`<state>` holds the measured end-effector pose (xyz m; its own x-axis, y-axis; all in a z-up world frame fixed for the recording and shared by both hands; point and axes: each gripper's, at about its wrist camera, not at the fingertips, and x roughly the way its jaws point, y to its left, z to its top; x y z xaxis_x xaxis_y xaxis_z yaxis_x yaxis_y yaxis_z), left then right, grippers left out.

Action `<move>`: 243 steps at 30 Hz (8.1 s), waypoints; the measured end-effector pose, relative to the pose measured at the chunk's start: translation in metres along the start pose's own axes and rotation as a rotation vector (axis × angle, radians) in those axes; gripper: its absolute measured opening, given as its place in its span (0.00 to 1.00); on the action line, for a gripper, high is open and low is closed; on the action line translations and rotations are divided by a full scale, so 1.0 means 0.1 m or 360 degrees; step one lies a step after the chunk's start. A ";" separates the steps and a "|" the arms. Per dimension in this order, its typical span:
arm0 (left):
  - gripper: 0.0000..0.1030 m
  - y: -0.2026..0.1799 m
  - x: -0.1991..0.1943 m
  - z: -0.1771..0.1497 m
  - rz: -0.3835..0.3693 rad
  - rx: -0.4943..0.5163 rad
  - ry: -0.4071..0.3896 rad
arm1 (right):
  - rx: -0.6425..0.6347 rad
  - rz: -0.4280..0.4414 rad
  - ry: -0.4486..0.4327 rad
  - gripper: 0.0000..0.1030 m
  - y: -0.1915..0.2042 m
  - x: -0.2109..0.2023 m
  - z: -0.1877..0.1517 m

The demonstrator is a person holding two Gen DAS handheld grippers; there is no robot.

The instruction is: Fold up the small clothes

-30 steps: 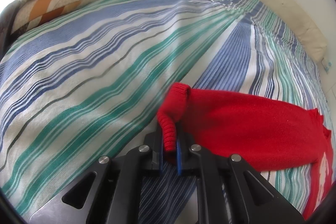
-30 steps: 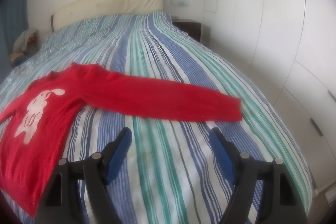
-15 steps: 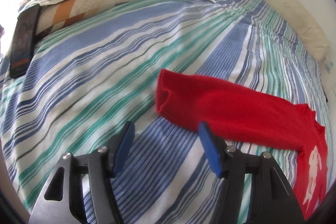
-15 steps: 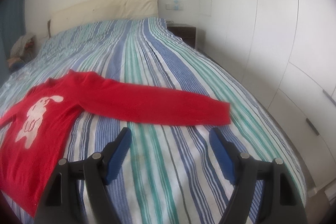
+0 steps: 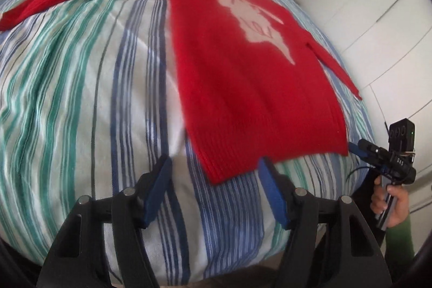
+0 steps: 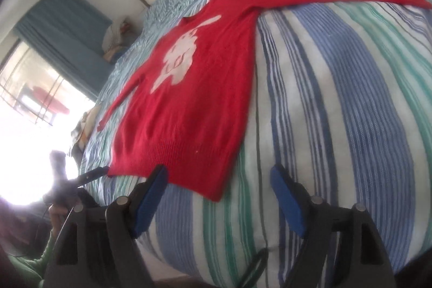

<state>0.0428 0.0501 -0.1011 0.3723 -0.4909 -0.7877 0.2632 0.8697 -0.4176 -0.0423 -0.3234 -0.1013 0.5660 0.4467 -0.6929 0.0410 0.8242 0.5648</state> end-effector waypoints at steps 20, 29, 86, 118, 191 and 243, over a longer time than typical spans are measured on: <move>0.06 -0.02 0.10 -0.12 0.0117 0.0040 -0.0009 | -0.0130 -0.0296 0.0136 0.04 0.05 0.28 -0.14; 0.79 -0.16 -0.34 -0.10 0.0238 0.0148 -0.0166 | -0.0088 -0.0233 0.0059 0.51 0.06 0.09 -0.18; 1.00 0.84 0.51 1.07 0.0648 -0.0112 -0.0444 | -0.0060 -0.0932 -0.0532 0.90 -0.71 0.21 0.82; 1.00 0.82 0.48 1.20 0.0570 0.0120 -0.0057 | 0.0350 -0.0450 -0.0699 0.93 -1.19 -0.66 1.30; 1.00 0.77 0.50 1.08 0.0629 0.0207 -0.0306 | -0.0300 -0.0467 -0.0074 0.67 -0.07 1.14 2.12; 1.00 0.71 0.54 1.07 0.0701 0.0239 -0.0276 | -0.0118 -0.0874 -0.0467 0.97 -0.75 0.42 1.18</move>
<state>0.1766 0.0798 -0.1254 0.6162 -0.0912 -0.7823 0.1682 0.9856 0.0176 0.0755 -0.4081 -0.1196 0.6814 -0.1541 -0.7155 0.3388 0.9330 0.1217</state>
